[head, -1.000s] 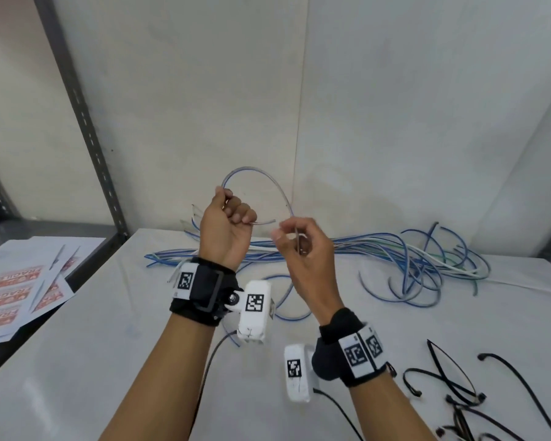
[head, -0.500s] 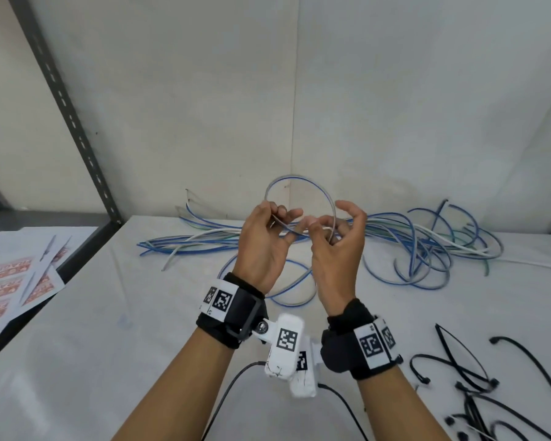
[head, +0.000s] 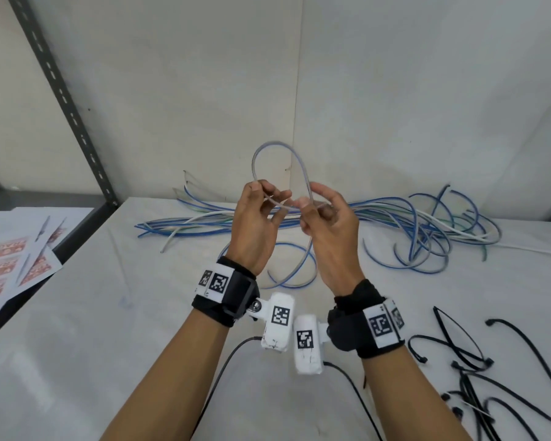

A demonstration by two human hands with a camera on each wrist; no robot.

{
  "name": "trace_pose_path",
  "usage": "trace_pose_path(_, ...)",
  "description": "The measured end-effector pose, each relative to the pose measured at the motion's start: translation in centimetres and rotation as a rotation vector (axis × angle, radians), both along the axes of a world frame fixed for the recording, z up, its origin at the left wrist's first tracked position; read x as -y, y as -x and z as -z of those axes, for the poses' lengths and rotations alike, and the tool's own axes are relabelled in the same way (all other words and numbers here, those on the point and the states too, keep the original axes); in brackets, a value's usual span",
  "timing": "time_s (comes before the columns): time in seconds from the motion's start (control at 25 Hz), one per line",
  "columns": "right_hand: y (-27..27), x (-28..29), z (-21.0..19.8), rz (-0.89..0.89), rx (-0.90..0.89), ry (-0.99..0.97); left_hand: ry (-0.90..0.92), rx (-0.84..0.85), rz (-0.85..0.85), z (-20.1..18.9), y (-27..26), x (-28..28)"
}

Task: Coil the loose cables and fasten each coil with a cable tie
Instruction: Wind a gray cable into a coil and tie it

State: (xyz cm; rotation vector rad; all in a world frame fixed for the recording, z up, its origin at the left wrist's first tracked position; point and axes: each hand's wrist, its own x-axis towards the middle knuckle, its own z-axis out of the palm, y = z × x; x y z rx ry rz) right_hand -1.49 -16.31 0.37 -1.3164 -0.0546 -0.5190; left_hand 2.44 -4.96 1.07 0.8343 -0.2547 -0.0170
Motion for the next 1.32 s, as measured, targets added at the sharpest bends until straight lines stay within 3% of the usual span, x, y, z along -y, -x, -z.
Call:
trace_pose_path(0.08,0.1,0.2,-0.6,-0.060,0.041,-0.004,-0.078,0.005,-0.008,0.2,-0.3,-0.2)
trace_pose_path(0.16,0.2,0.5,-0.9,0.003,0.070,-0.054,-0.187,0.017,0.003,0.2,-0.2,-0.2)
trace_pose_path(0.32,0.2,2.1,-0.8,0.145,0.079,-0.200,-0.614,0.055,0.118,0.5,0.5,-1.0)
trace_pose_path(0.44,0.2,3.3,-0.9,0.124,0.029,-0.011,-0.851,0.022,0.066,0.3,-0.1,-2.8)
trace_pose_path(0.56,0.6,4.0,-1.3,-0.061,-0.026,0.270,-1.000,0.253,-0.144,-0.5,-1.3,-4.3)
trace_pose_path(0.68,0.8,4.1,-1.1,-0.173,-0.049,0.475,-0.972,0.401,0.055,-0.7,-1.0,-4.4)
trace_pose_path(0.84,0.5,3.9,-0.5,-0.175,-0.076,0.647,-0.879,0.257,0.167,0.3,-0.2,-4.2)
trace_pose_path(1.0,0.4,3.9,-0.2,-0.144,-0.101,0.743,-0.905,0.247,0.251,0.5,-0.1,-5.3)
trace_pose_path(1.32,1.1,3.2,-1.0,-0.236,-0.084,0.792,-1.083,0.288,0.194,-1.5,1.0,-6.6)
